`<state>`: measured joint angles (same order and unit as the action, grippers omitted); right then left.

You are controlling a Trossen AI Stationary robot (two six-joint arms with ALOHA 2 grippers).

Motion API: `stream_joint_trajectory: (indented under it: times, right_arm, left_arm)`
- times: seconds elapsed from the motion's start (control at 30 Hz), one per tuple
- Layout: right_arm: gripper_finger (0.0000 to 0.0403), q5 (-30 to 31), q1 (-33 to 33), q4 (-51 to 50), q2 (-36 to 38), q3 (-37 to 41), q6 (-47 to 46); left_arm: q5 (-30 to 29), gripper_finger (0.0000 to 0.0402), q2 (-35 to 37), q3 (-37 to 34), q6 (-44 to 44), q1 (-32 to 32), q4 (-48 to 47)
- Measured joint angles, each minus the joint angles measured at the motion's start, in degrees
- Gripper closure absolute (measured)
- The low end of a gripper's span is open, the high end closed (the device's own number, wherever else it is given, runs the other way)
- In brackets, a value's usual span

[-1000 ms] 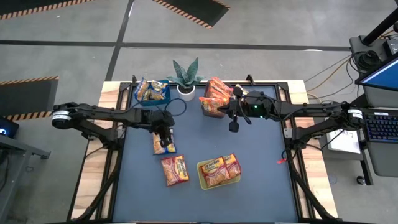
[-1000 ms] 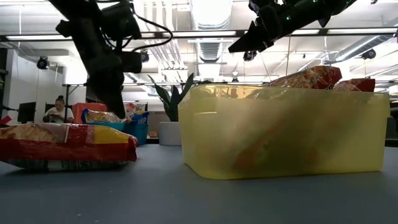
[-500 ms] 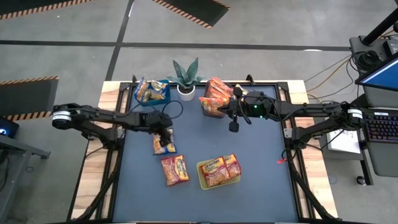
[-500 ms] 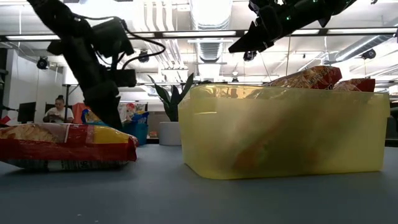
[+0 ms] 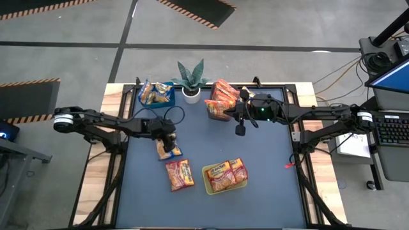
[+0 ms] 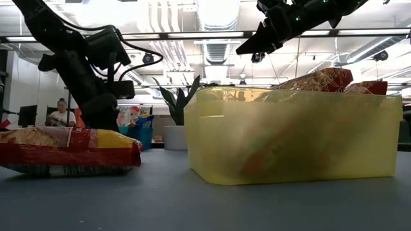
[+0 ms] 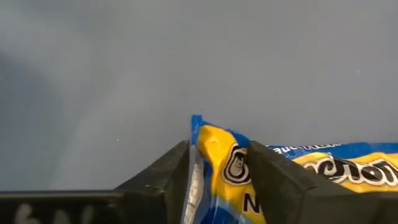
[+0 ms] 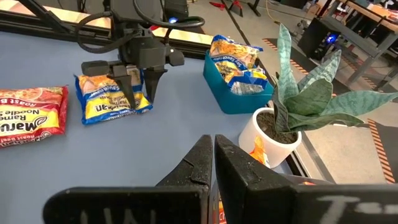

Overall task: Sort Maruchan noodles
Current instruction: Put the blue bag into the blue bin

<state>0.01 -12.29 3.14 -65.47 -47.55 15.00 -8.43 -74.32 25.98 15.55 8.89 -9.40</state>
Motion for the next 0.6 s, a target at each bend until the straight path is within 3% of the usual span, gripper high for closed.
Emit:
stream_joint_trajectory:
  times: [0.27, 0.6]
  right_arm:
    - [0.0394, 0.0, 0.0, 0.0, 0.0, 0.0, 0.0]
    - [0.0394, 0.0, 0.0, -0.1, 0.0, 0.0, 0.0]
  left_arm:
    - [0.0, 0.0386, 0.0, 0.6, 0.0, -0.1, -0.5]
    - [-0.9, 0.0401, 0.4, 6.8, -5.4, -0.1, -5.5]
